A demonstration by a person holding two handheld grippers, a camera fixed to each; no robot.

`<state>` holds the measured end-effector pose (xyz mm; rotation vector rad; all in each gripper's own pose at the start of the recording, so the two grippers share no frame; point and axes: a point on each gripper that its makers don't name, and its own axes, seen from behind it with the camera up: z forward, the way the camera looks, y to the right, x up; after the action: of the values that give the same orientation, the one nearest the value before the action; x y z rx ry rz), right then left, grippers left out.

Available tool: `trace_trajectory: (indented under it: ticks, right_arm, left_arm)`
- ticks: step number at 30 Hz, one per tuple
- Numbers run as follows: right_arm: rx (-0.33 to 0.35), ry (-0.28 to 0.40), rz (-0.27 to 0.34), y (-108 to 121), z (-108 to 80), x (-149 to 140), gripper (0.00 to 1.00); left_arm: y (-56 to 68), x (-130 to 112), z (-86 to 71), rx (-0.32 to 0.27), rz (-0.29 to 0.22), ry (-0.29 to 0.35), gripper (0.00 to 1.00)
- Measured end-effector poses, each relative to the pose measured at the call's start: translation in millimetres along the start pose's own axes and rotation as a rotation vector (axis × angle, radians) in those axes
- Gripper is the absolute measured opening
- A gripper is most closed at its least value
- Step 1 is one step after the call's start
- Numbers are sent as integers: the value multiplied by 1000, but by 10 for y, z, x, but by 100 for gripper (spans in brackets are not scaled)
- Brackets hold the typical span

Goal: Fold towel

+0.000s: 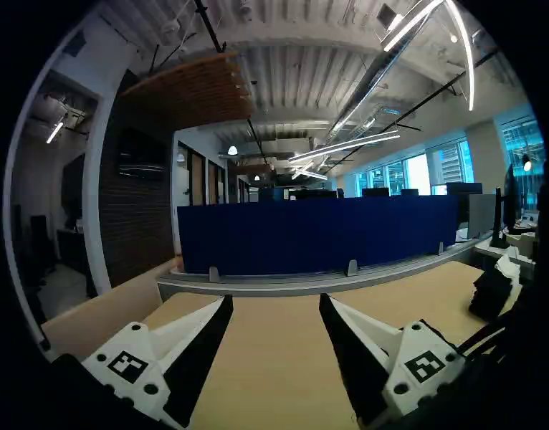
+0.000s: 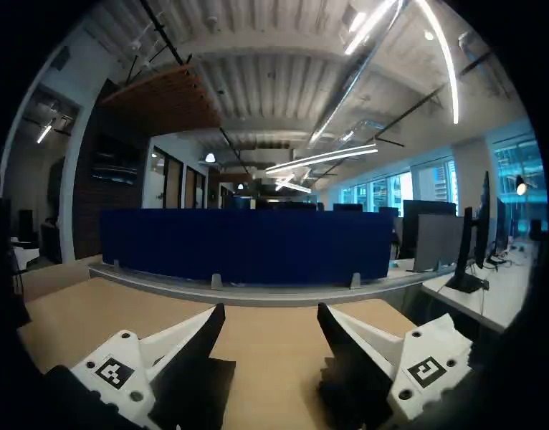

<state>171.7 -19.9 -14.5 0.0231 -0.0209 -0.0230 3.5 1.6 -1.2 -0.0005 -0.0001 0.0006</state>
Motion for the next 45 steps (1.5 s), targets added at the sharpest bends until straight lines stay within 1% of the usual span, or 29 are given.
trace_trajectory:
  ticks: [2,5,8,11,14,20,23,26,32,35,41,45]
  right_arm:
    - [7,-6,-4,-20,-24,126,100]
    - [18,-12,-11,-25,-48,254,100]
    - [33,-20,-20,-21,-54,317,100]
    - [57,-42,-30,-32,-64,318,100]
    - [115,-84,-42,-125,-76,265,100]
    - [288,-190,-74,-416,-164,150,100]
    - [352,-241,-109,-515,-234,69,100]
    - [391,-282,-147,-568,-286,-4,100]
    - [434,-323,-186,-626,-326,-120,100]
    - [453,-343,-193,-665,-343,-221,100]
    - [471,-371,-207,-723,-336,-488,100]
    - [480,-407,-212,-742,-336,-716,100]
  left_arm:
    - [43,91,-30,-1,2,0,89]
    - [69,174,-64,-6,5,-4,89]
    - [64,228,-89,0,11,-12,89]
    - [129,243,-106,-20,16,-21,89]
    - [279,168,-119,-79,24,-66,89]
    - [614,-37,-183,-237,41,-178,89]
    - [731,-126,-229,-300,56,-223,89]
    - [815,-174,-280,-344,78,-251,89]
    - [895,-236,-323,-383,103,-271,89]
    - [923,-324,-323,-396,116,-284,89]
    - [971,-568,-293,-401,153,-300,89]
    - [1027,-781,-271,-414,167,-325,89]
